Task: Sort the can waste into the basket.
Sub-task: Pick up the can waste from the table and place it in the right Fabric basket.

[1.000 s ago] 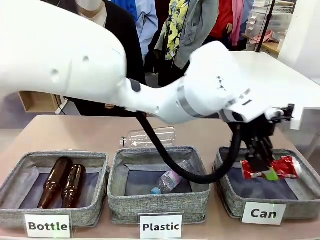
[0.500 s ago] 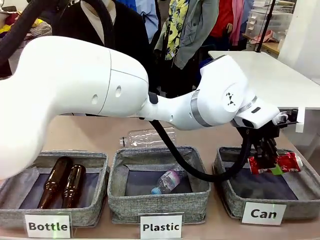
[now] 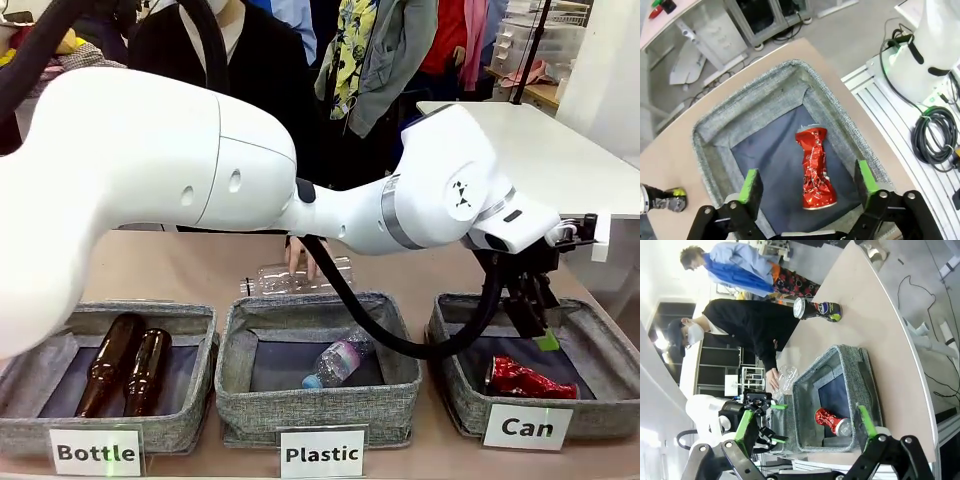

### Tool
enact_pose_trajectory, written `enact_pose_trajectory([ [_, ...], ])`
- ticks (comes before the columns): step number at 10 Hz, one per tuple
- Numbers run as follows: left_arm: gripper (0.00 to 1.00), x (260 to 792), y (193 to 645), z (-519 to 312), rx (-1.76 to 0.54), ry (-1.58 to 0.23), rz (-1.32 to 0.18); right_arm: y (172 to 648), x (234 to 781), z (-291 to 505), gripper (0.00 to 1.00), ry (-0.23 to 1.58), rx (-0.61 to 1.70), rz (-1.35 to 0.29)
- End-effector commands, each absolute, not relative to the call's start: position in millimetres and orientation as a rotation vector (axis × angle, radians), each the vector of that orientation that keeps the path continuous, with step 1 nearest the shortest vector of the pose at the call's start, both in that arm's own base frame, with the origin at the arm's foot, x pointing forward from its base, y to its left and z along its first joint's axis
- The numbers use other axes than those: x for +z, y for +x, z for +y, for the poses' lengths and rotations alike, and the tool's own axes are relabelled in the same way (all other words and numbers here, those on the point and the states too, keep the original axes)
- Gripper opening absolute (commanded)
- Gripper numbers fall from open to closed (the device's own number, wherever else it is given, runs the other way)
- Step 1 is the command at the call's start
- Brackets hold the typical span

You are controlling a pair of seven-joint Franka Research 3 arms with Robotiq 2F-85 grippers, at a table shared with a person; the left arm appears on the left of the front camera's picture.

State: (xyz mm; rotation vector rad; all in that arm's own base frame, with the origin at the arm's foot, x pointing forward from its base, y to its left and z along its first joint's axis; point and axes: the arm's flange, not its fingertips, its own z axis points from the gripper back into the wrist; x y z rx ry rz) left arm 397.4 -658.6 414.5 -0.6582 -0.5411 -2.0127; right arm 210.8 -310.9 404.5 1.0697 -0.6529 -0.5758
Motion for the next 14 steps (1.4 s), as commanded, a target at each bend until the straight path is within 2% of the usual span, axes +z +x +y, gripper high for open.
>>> enact_pose_trajectory([
  [1, 1.00, 426.4, 396.4, -645.4, -1.989, -0.635, -0.529, 220.2, 408.4, -305.7, 1.00, 1.067, -0.542, -0.670],
  [3, 1.00, 445.7, 396.3, -621.4, -1.970, -0.634, -0.494, 228.4, 412.8, -294.8, 1.00, 1.064, -0.504, -0.650],
  [5, 1.00, 464.7, 396.7, -597.3, -1.966, -0.666, -0.522, 242.4, 420.1, -276.6, 1.00, 1.071, -0.448, -0.630],
  [8, 1.00, 498.7, 408.7, -524.7, -1.879, -0.707, -0.406, 281.0, 431.6, -219.6, 1.00, 1.138, -0.322, -0.570],
  [9, 1.00, 506.8, 410.2, -503.5, -1.869, -0.762, -0.447, 294.9, 432.7, -198.2, 1.00, 1.135, -0.279, -0.531],
  [10, 1.00, 510.3, 403.6, -502.1, -1.933, -0.809, -0.575, 300.0, 436.2, -187.8, 1.00, 1.109, -0.254, -0.519],
  [11, 1.00, 505.0, 392.6, -510.0, -2.000, -0.843, -0.628, 299.1, 439.0, -187.3, 1.00, 1.118, -0.248, -0.527],
  [12, 1.00, 499.8, 381.4, -519.1, -2.056, -0.928, -0.639, 298.1, 436.1, -191.2, 1.00, 1.131, -0.279, -0.532],
  [14, 1.00, 496.7, 375.9, -516.8, -2.057, -0.935, -0.635, 293.6, 426.8, -193.6, 1.00, 1.127, -0.304, -0.517],
])
